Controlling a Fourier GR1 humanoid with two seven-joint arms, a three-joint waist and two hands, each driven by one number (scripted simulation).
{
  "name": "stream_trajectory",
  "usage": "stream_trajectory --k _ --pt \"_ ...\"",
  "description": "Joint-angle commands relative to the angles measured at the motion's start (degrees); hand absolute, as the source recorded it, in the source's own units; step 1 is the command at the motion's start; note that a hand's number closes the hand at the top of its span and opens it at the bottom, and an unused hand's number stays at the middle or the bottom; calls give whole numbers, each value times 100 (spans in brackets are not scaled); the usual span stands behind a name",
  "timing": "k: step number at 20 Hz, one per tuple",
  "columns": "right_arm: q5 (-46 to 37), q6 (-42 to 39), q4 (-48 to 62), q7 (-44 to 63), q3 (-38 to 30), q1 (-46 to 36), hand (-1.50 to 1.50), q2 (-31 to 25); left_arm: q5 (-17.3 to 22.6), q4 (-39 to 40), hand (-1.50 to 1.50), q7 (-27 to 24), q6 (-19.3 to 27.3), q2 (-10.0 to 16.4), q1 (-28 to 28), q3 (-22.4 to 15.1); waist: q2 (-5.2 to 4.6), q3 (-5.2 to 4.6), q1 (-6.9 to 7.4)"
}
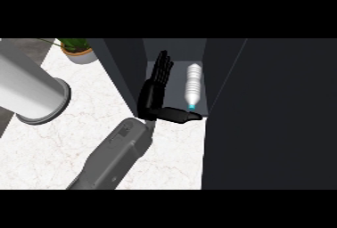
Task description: Pick up the bottled water, place it into the cabinet and close the cabinet
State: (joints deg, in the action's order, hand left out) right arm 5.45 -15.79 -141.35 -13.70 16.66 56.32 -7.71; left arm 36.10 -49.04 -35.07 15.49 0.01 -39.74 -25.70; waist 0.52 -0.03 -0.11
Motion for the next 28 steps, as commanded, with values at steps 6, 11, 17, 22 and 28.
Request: stream_trajectory --k 6,11,17,22,28 --pt "-228 -193 -375 -148 -137 65 -150 -315 -225 -2440 -150 420 -12 445 1742 -707 0 3 28" --pt "-494 -768 -550 -178 -50 211 150 -941 -192 -3224 150 777 -105 958 2412 -854 3 2 21" --pt "-968 -1241 -923 -184 347 395 150 -1537 -93 -4293 -150 650 -216 1683 3407 -699 34 -4 41" --pt "-1213 -1219 -1466 -60 661 264 150 -1704 96 -4610 -150 462 -403 2162 3993 -280 26 -17 39" --pt "-1730 -1448 -1174 189 1753 3 150 -2012 628 -5219 -150 682 -558 2427 4417 127 48 -31 26"
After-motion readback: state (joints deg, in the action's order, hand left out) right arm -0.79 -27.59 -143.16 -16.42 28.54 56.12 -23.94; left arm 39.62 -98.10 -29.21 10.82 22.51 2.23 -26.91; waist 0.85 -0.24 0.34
